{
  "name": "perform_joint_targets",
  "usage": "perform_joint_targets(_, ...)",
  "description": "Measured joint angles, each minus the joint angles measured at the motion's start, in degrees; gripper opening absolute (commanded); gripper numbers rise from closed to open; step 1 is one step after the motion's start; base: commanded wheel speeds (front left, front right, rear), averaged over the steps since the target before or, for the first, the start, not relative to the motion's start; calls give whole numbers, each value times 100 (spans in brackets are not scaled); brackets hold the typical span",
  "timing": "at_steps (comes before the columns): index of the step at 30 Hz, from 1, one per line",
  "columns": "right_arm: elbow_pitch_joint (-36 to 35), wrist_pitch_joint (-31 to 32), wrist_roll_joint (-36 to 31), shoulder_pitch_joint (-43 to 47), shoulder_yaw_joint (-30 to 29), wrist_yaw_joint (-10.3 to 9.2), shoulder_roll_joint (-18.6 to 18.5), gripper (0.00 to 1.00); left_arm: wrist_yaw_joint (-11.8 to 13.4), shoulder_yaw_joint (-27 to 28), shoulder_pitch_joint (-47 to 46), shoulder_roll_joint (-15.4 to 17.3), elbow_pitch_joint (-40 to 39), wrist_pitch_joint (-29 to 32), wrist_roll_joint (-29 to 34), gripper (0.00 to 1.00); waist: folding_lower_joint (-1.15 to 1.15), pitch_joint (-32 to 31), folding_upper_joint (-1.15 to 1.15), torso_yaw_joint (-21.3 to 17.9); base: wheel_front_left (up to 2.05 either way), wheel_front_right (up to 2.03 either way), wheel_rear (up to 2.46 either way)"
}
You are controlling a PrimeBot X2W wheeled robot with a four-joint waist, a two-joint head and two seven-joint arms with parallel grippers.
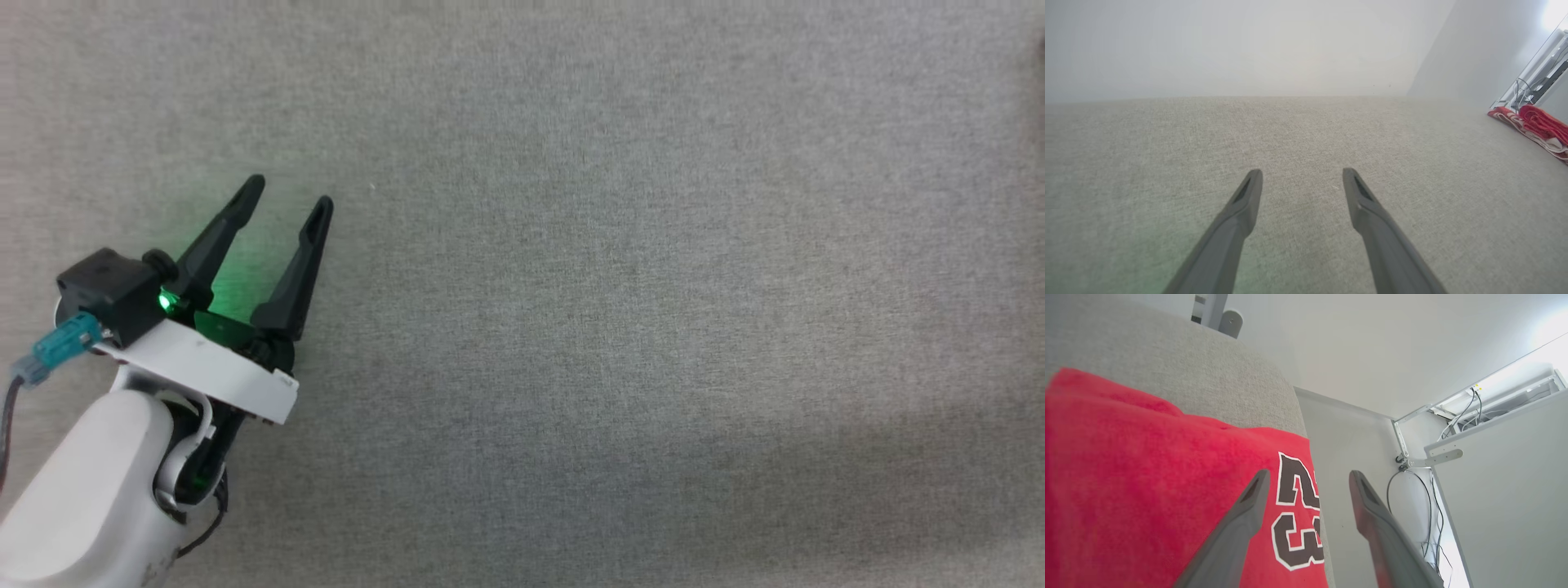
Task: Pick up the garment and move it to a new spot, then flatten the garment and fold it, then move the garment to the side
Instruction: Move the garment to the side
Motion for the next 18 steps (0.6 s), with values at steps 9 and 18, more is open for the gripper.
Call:
perform_joint_targets(9,-58,-690,180,63,145,0,434,100,0,314,372,-176,157,0,2,100,0,-516,0,94,0,0,0)
perform_joint_targets(18,-35,-1571,555,435,747,0,1005,100,0,788,954,-427,377,0,89,100,0,-1199,0,255,0,0,0)
